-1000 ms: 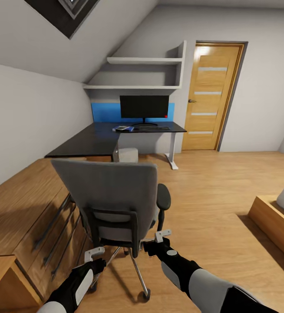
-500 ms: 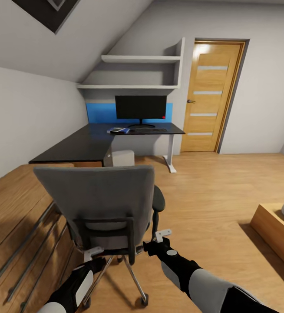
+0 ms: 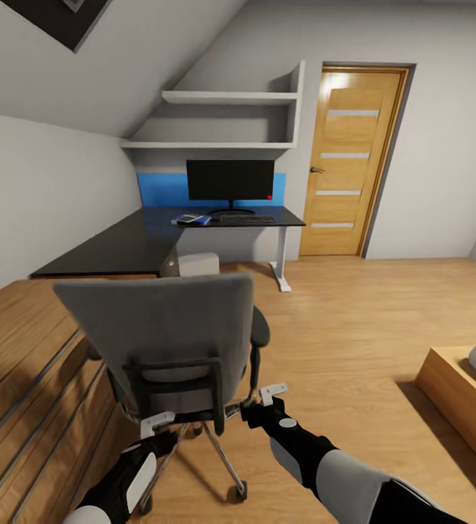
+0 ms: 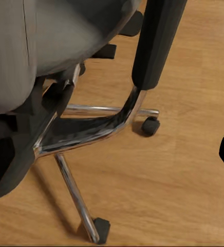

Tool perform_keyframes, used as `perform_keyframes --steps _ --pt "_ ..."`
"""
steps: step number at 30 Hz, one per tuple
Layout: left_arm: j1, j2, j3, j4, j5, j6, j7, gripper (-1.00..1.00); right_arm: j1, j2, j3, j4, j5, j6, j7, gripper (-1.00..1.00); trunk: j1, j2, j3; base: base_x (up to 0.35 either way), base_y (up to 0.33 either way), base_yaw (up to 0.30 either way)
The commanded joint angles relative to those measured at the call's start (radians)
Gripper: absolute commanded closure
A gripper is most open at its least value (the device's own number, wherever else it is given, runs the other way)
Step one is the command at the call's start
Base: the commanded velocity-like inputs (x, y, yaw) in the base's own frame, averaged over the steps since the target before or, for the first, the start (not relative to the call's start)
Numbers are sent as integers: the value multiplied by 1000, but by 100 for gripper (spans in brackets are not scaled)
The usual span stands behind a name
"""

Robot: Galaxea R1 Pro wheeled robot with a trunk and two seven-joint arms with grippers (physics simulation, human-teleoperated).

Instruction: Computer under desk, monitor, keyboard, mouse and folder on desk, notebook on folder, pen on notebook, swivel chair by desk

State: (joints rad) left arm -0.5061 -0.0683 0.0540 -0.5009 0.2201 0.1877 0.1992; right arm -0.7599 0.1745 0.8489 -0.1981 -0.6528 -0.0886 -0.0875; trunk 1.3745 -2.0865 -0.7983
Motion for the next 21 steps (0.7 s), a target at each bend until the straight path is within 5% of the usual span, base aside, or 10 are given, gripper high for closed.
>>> perform_keyframes --steps 1,21 --pt "0 -1 3 -2 8 5 2 -100 0 0 9 0 -9 -3 -5 -100 -1 0 -1 -302 -1 0" --pt "0 5 6 6 9 2 11 -100 -1 0 10 -1 -8 -3 -5 -100 -1 0 -1 -139 0 0"
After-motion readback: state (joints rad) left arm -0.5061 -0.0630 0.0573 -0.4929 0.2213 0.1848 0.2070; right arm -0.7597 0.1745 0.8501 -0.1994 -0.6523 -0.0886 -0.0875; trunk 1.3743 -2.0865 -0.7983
